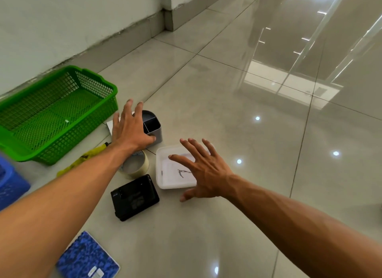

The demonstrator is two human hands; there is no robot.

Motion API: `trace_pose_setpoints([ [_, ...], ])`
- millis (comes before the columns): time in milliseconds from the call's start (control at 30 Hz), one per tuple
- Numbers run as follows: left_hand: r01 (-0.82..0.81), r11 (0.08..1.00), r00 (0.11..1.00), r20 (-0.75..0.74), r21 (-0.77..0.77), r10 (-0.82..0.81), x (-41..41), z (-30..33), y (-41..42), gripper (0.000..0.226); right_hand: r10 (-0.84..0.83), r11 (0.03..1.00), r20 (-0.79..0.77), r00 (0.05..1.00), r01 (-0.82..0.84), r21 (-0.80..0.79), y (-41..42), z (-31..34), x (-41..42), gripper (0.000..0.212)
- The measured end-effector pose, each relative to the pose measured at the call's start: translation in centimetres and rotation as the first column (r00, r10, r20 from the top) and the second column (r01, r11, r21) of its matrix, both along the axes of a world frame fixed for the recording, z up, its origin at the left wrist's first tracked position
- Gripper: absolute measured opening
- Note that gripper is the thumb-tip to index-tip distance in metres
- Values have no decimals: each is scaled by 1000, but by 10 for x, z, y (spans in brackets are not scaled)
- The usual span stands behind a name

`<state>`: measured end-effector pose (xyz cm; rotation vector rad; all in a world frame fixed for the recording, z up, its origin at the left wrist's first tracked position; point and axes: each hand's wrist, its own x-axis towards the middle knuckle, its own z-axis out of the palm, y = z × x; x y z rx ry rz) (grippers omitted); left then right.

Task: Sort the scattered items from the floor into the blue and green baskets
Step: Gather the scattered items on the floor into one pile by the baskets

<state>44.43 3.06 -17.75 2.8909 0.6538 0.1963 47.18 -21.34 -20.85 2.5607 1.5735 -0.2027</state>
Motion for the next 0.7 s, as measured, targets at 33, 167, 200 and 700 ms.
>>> trace_pose_setpoints([
  [33,24,999,1000,15,21,-25,1,3,-3,114,-3,1000,3,1000,3,-1,-6,2,2,121],
  [167,145,983,986,66,110,-153,12,12,-24,110,-23,999,15,1000,24,-28,-33,10,10,128],
  [200,173,976,980,81,129,-185,16,14,-32,107,-37,999,24,999,38,-37,-41,14,12,129],
  [700,687,726,726,28,15,-687,100,12,-280,99,-497,838,264,827,536,-100,-281,51,28,126],
])
